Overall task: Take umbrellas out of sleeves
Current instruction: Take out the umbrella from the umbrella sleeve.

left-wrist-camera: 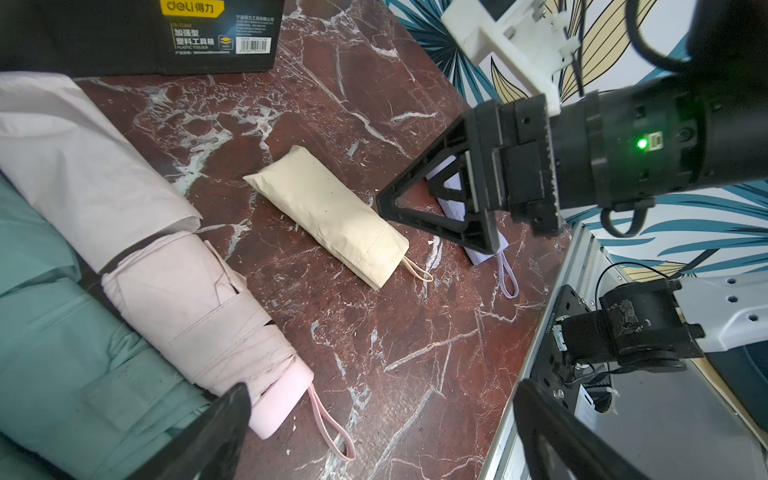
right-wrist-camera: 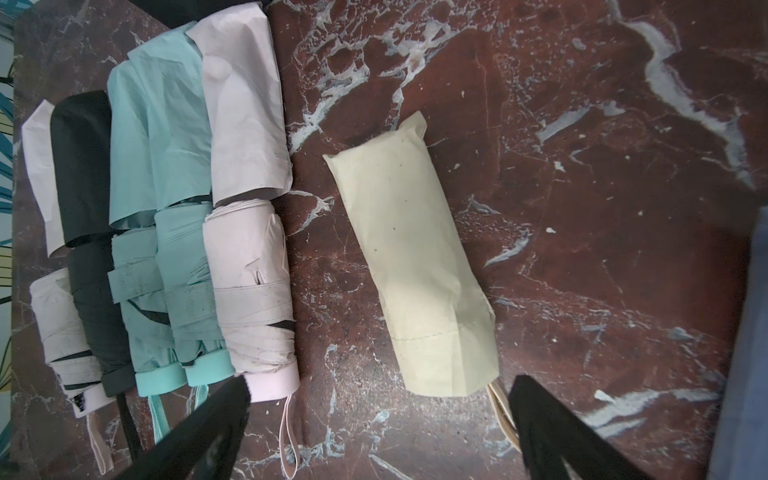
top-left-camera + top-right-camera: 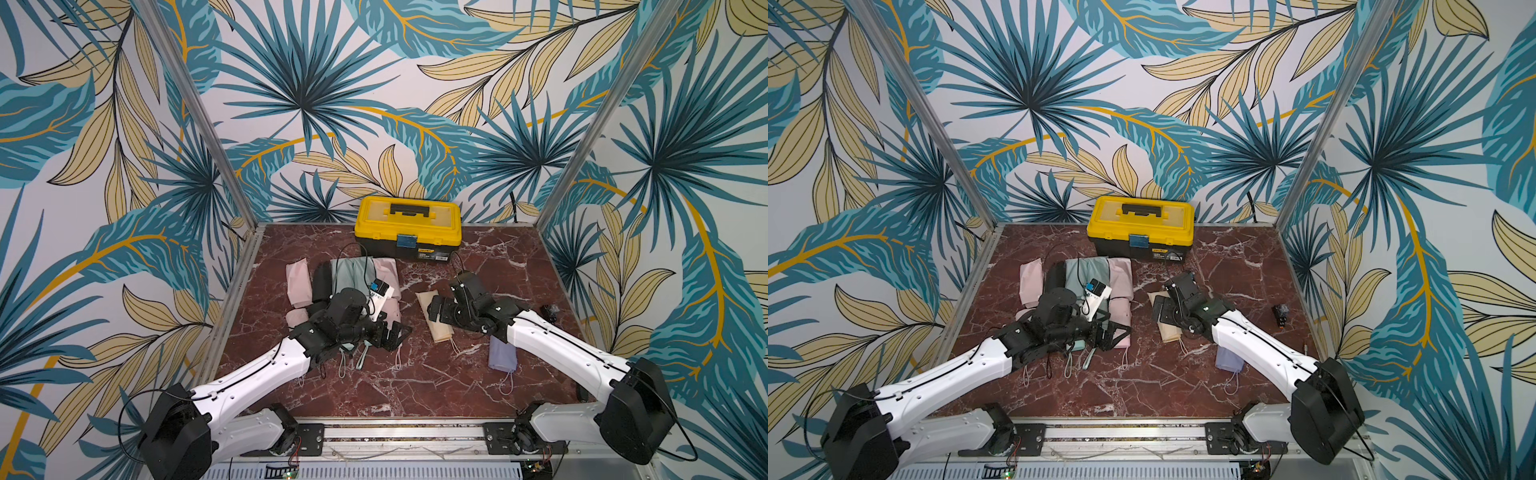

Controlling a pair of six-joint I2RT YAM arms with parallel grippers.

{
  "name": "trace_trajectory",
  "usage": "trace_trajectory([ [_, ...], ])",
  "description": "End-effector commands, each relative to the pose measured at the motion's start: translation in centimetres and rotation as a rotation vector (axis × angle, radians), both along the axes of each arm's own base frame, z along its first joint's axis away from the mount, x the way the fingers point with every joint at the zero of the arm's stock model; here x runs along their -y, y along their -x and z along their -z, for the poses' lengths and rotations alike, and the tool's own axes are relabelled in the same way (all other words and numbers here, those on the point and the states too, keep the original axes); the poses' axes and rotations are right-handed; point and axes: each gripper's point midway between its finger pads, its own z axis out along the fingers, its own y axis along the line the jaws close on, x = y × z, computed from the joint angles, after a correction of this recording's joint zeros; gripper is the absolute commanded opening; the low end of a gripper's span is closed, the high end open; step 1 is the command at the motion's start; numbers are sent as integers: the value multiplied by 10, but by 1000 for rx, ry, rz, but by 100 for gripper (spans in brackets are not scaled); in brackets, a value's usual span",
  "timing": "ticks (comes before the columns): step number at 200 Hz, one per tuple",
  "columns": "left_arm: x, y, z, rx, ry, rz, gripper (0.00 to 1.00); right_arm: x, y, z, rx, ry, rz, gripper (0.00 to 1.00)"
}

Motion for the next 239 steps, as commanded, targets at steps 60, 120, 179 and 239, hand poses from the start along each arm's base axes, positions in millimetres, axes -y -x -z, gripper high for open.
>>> trace_trajectory([
  [60,36,-14,5,233,-121,267,100,42,61,29,-134,174,-104,97],
  [120,82,-30,21,533,-261,691,99,42,71,39,-115,135,-138,89],
  [179,70,-87,74,677,-588,950,99,61,84,44,-99,199,-147,90],
  [239,50,-132,90,622,-687,988,90,62,95,59,-114,176,-163,87],
])
